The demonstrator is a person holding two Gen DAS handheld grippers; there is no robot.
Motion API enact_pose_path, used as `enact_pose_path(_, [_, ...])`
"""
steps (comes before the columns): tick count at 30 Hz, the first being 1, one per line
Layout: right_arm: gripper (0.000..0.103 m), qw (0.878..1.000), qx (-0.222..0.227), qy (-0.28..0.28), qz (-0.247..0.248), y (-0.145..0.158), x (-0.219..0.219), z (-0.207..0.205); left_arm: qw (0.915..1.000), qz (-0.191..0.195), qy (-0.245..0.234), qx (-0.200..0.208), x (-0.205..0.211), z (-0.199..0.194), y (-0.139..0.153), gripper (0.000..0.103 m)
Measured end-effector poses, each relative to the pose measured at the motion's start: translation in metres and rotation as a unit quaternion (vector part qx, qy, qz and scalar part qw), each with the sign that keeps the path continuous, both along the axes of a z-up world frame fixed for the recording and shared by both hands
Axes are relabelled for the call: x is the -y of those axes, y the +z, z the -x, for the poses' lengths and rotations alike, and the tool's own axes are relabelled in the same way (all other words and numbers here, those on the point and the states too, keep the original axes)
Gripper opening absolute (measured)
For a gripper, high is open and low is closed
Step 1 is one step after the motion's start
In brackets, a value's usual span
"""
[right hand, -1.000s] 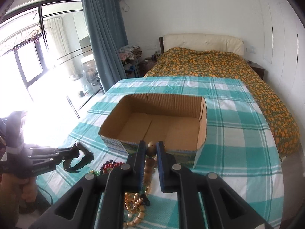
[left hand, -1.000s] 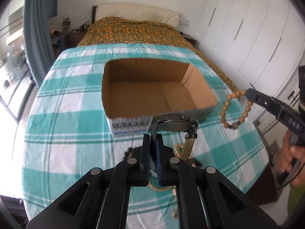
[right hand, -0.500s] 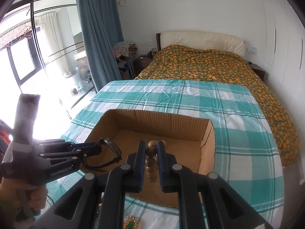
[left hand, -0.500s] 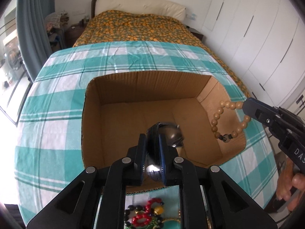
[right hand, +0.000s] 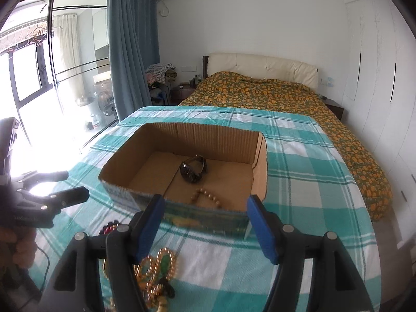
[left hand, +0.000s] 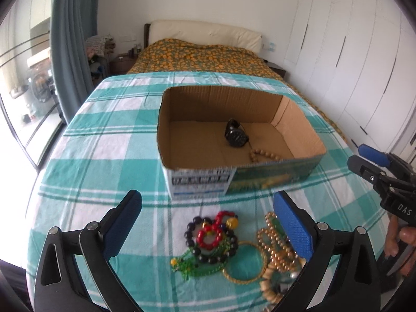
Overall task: Organize jewelry
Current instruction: 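Move both tools back toward the jewelry pile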
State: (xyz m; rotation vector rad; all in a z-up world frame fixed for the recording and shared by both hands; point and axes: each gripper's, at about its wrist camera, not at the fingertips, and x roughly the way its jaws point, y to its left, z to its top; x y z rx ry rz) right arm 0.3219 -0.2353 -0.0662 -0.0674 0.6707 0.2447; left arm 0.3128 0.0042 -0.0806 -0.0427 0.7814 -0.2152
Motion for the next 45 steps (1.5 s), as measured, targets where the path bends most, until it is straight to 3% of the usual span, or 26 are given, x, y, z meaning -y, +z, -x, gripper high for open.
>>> enact_pose_path(7, [0.067, 0.999, 0.025, -0.019, 0.037, -0.031, 0.001, 0.096, 0.9991, -0.039, 0.02, -0.002, -0.009, 0.085, -0.04, 0.103])
enact_pose_path(12, [0.067, 0.999, 0.03, 0.003, 0.044, -0.056, -0.008, 0.146, 0.9998, 0.014, -0.003, -0.017, -0.016, 0.134, -0.069, 0.103])
enact_pose_path(15, [0.067, 0.999, 0.016, 0.02, 0.043, -0.072, -0.013, 0.161, 0.9992, 0.016, -0.032, -0.017, -0.003, 0.149, -0.077, 0.103])
enact_pose_path(24, [0.067, 0.998, -0.012, 0.029, 0.045, -0.106, -0.016, 0.168, 0.9958, -0.034, -0.084, 0.015, 0.043, 0.147, -0.091, 0.102])
enact_pose_path(34, [0.067, 0.999, -0.012, 0.022, 0.039, -0.112, -0.01, 0.168, 0.9962, -0.025, -0.084, -0.009, 0.051, 0.129, -0.111, 0.101])
enact_pose_path(38, [0.067, 0.999, -0.013, 0.021, 0.038, -0.113, -0.01, 0.167, 0.9954, -0.043, -0.085, 0.003, 0.058, 0.125, -0.114, 0.1])
enact_pose_path(41, [0.067, 0.999, -0.015, 0.019, 0.038, -0.114, -0.01, 0.166, 0.994, -0.047, -0.098, 0.015, 0.064, 0.126, -0.112, 0.081])
enact_pose_path(44, [0.067, 0.999, -0.018, 0.015, 0.037, -0.115, -0.008, 0.165, 0.9921, -0.043, -0.115, 0.022, 0.068, 0.128, -0.11, 0.058])
enact_pose_path(45, [0.067, 0.999, -0.018, 0.014, 0.036, -0.115, -0.008, 0.164, 0.9913, -0.041, -0.123, 0.024, 0.07, 0.13, -0.109, 0.045])
